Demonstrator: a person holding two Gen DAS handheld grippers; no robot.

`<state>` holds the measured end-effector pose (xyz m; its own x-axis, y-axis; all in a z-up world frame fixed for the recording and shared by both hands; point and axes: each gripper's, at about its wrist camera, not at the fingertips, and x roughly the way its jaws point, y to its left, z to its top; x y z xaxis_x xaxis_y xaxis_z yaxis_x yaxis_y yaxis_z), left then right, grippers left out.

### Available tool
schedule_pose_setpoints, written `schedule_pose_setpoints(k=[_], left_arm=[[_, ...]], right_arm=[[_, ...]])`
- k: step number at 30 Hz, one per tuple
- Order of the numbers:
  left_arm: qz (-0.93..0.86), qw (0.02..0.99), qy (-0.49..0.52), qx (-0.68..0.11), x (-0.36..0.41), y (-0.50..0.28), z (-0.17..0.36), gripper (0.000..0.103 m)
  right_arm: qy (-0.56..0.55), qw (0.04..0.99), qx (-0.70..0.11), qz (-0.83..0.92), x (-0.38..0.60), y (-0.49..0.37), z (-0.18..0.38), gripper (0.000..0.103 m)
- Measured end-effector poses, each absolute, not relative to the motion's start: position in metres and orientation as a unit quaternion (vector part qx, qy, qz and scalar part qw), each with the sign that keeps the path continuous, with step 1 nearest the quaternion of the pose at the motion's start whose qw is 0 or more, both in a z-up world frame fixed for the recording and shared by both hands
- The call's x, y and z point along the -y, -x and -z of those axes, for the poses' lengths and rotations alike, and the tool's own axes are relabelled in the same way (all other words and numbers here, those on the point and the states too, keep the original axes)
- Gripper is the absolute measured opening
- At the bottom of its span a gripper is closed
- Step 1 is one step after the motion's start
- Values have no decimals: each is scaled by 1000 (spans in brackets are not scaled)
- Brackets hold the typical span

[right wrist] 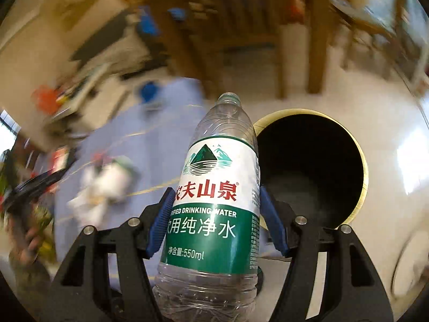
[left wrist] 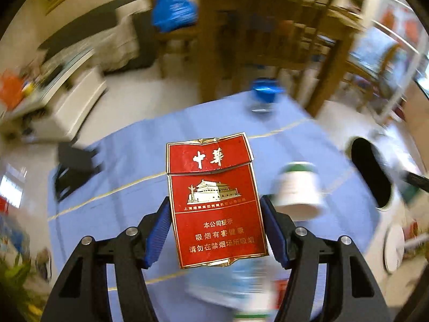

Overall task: Collect trash
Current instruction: 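Drop the water bottle into the black bin with the right gripper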

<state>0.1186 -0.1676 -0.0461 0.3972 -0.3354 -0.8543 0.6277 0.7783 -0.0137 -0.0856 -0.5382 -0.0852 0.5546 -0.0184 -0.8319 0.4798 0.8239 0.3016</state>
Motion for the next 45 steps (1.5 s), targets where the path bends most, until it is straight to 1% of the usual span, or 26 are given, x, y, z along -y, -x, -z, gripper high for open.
schedule_pose_setpoints(k=[3,4,7,13,18,22,23,24,25,26,32,35,39,45], left_arm=[[339,806,-184,-449,218,-82,38,63],[351,801,-190,-447,231,-73,38,63],[388,778,-214,-446,284,-42,46,63],[432,746,-255,-439,366,-3,71,63],[460,723,-262,-444,423,11,90,63],[470,723,-273,-427,470,19,92,65],[471,724,-266,-428,474,18,92,66],[480,718,-257,-434,476,19,92,77],[481,715,-254,-438,476,21,91,89],[478,719,-255,-436,473,24,89,92],[487,722,-260,-417,457,37,77,91],[478,741,-239,-407,421,35,60,90],[455,771,-205,-395,344,20,36,93],[325,854,-155,-375,182,-41,-1,96]], right_arm=[[-280,824,-460,176,575,84,112,64],[-288,819,-463,179,584,82,118,65],[-313,808,-454,207,609,88,137,90],[-358,817,-390,227,639,136,145,91],[-396,808,-343,269,660,210,153,92],[-417,797,-329,288,670,241,161,92],[-420,795,-326,290,671,247,163,92],[-421,795,-326,291,671,250,165,92],[-421,794,-327,292,670,252,166,92],[-419,794,-327,294,669,254,167,92],[-411,802,-334,276,649,232,164,92],[-385,820,-345,246,621,207,153,91],[-351,841,-370,180,569,165,147,92],[-285,865,-410,33,448,89,135,91]])
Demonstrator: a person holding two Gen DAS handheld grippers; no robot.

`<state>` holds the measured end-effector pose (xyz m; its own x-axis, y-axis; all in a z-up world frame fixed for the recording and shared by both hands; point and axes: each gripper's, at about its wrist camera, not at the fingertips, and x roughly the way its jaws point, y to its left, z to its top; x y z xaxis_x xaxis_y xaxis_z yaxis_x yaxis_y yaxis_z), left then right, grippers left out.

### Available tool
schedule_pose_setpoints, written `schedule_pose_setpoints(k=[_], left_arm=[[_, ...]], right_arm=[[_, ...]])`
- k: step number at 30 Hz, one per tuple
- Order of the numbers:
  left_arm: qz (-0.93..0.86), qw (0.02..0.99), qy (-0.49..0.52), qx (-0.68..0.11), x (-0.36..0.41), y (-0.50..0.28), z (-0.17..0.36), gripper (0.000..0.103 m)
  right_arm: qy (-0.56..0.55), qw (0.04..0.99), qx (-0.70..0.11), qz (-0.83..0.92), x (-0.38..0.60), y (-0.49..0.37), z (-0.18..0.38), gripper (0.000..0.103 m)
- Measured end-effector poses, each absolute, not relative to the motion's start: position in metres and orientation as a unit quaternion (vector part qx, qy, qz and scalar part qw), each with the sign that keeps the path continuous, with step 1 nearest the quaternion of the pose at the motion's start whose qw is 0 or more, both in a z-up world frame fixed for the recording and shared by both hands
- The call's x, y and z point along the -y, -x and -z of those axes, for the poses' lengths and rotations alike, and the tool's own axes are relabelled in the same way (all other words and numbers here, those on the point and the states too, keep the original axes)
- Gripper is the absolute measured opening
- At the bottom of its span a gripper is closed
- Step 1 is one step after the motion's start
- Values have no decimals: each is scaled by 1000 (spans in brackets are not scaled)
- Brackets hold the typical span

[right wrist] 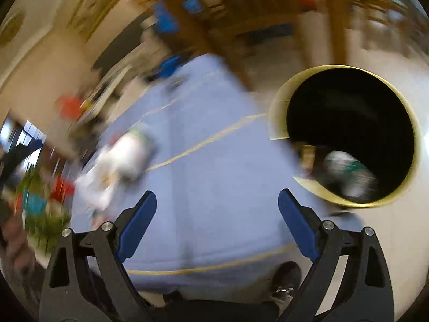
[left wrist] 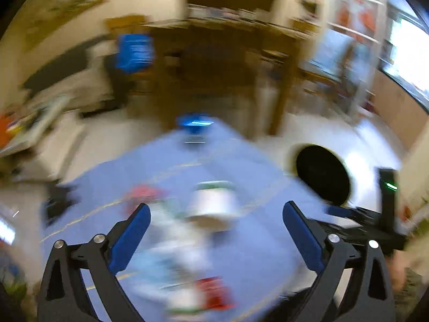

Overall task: Collect trash
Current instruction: 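Drop the water bottle into the black bin with the right gripper, then grasp the red snack wrapper with the right gripper while the left grasps the blue mask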

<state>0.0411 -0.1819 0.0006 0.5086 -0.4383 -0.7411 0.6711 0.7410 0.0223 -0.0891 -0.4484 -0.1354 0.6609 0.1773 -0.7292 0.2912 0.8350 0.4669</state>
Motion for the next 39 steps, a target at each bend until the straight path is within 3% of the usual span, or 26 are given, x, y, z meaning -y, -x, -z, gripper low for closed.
schedule_pose_setpoints(k=[6,9,11,14,17,21,27,35,38,39], left_arm=[[187,895,-116,-387,35,-89,9,96],[159,895,-102,-405,-9,-93,29,96],[158,890,-93,-418,-28,-91,44,96],[164,881,-83,-435,-45,-90,62,96],[186,869,-79,-451,-44,-83,75,96],[232,853,-83,-461,-19,-81,86,96],[307,816,-85,-483,43,-90,100,95],[331,785,-167,-497,116,-81,134,94],[329,777,-159,-513,122,-89,146,82],[335,775,-145,-516,121,-91,147,73]], right_arm=[[-146,902,-398,-86,317,49,98,75],[-83,911,-394,-92,274,33,90,60],[-67,910,-400,-86,258,16,89,41],[-41,905,-418,-70,241,-10,96,31],[-24,895,-442,-57,232,-23,108,2],[-27,898,-436,-63,232,-15,106,1],[-72,924,-370,-64,255,11,59,1],[-138,933,-324,-71,297,36,30,1],[-146,936,-314,-70,307,46,26,1],[-148,936,-311,-68,311,48,26,1]])
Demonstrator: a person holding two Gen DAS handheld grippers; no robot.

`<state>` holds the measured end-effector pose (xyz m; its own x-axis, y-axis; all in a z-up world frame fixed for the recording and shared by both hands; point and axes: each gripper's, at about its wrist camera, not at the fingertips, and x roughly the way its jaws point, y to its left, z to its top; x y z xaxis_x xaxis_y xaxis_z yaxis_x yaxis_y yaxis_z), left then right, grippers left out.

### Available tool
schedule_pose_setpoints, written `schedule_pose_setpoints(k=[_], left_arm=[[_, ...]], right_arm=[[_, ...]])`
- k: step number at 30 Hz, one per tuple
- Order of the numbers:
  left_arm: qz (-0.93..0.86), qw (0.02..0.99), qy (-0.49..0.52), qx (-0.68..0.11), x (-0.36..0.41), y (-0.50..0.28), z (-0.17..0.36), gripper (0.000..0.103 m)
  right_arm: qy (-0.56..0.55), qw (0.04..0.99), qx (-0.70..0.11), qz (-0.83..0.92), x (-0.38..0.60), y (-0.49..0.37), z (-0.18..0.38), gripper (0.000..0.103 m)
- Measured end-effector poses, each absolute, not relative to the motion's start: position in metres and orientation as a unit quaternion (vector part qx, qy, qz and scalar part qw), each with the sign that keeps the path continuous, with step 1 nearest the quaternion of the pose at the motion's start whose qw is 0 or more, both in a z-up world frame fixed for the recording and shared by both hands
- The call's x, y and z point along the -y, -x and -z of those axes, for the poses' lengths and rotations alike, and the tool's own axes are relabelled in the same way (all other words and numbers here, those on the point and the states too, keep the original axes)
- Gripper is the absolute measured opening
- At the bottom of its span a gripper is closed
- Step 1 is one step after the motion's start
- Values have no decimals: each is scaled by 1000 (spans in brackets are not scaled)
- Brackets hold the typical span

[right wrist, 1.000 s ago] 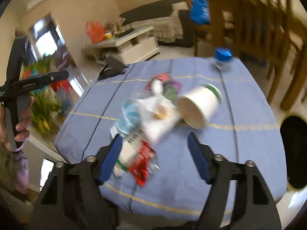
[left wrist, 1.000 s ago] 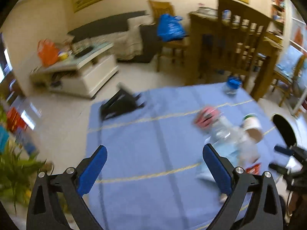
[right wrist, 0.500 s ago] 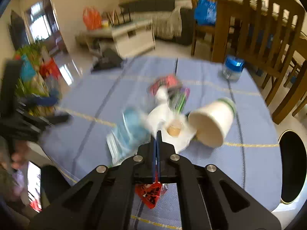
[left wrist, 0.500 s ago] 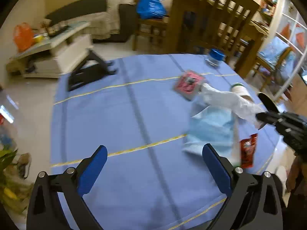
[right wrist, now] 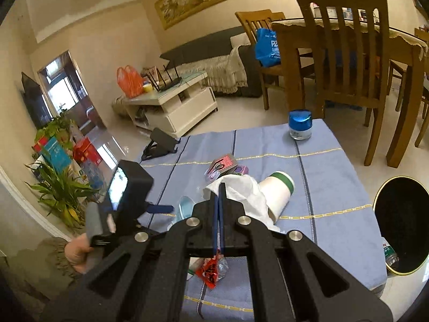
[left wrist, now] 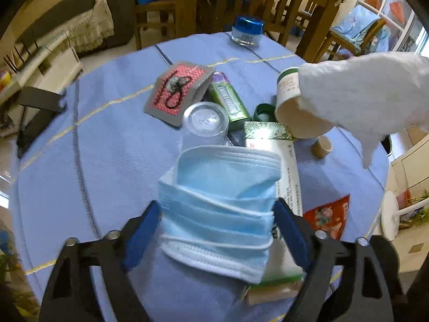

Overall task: Collect trash
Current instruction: 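Grasp the red snack wrapper with the right gripper while the left grasps the blue mask, then release the mask and cigarette pack into the bin with both grippers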

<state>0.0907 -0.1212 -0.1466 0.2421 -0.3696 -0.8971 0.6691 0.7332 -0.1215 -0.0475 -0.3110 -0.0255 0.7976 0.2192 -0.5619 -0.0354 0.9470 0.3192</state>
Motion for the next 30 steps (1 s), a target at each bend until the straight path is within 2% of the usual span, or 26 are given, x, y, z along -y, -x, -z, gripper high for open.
schedule_pose_setpoints(k=[1,2,6,10,16,24,30], left_arm=[[341,774,-131,-518,120,-94,144,50],[344,772,-123,-519,118,-95,140,39],[319,790,-99,-513,106,-101,126,16],[304,799,-26,-518,73,-110,109,15],[273,834,-36,-479,62,-101,76,14],[324,825,-83,-455,124,-78,56,15],[366,812,-111,-441,184,-56,48,15]], right_arm=[[-151,937,-309,-67,314,50,26,1],[-155,937,-307,-67,317,50,26,1],[-172,937,-297,-67,330,58,26,1],[-181,937,-291,-67,337,64,28,1],[-191,937,-287,-64,346,65,34,1],[-247,931,-268,-19,409,88,41,1],[-264,937,-228,26,458,117,25,1]])
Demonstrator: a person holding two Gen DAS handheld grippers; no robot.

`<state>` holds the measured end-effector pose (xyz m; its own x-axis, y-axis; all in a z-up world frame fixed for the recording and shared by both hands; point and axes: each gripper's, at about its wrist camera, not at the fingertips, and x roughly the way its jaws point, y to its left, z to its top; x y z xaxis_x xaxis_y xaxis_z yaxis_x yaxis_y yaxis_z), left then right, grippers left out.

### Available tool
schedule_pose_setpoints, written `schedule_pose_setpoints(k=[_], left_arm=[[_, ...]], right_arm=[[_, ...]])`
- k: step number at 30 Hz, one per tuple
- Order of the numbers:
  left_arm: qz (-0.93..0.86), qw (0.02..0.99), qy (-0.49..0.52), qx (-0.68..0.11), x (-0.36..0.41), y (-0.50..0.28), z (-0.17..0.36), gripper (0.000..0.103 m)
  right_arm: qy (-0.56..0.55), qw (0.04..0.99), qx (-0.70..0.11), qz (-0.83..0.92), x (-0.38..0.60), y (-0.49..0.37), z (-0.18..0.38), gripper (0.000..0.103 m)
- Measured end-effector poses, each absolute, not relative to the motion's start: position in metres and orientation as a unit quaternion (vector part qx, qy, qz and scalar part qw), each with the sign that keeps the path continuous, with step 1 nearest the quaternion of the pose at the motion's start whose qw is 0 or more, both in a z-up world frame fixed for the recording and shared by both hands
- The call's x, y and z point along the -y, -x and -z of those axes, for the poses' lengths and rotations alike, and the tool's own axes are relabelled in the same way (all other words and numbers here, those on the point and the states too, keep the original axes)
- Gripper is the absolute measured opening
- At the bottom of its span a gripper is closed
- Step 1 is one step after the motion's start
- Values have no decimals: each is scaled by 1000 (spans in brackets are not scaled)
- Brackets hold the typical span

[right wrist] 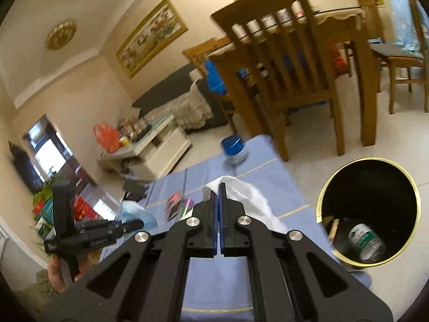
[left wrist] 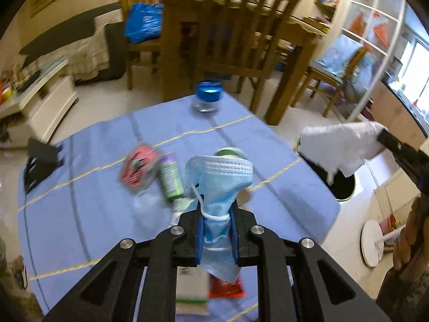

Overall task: Collect trash
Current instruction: 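Release the mask and cigarette pack into the bin with both grippers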

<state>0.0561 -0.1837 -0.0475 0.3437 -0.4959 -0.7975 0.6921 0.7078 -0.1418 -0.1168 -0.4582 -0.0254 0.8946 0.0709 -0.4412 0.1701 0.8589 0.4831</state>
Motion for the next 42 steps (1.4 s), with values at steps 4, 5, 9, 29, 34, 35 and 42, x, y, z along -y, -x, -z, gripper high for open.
schedule_pose_setpoints(k=[4,5,9,29,34,35,42], left_arm=[[389,801,-134,-435,223,-40,47,15],[394,798,-139,-435,230,-37,48,15],[415,784,-154,-435,258,-22,50,15],[477,738,-224,-422,401,27,77,15],[488,727,-242,-418,429,42,89,15],[489,725,-245,-419,435,42,92,15],[503,710,-257,-421,480,43,93,51]], right_arm=[[-274,932,-225,71,497,131,31,1],[-280,929,-227,86,509,135,36,1],[-308,913,-231,135,555,152,59,1],[-375,835,-287,281,658,204,139,98],[-425,837,-225,261,673,239,148,98],[-460,827,-219,238,679,244,155,98],[-690,715,-81,80,717,289,228,98]])
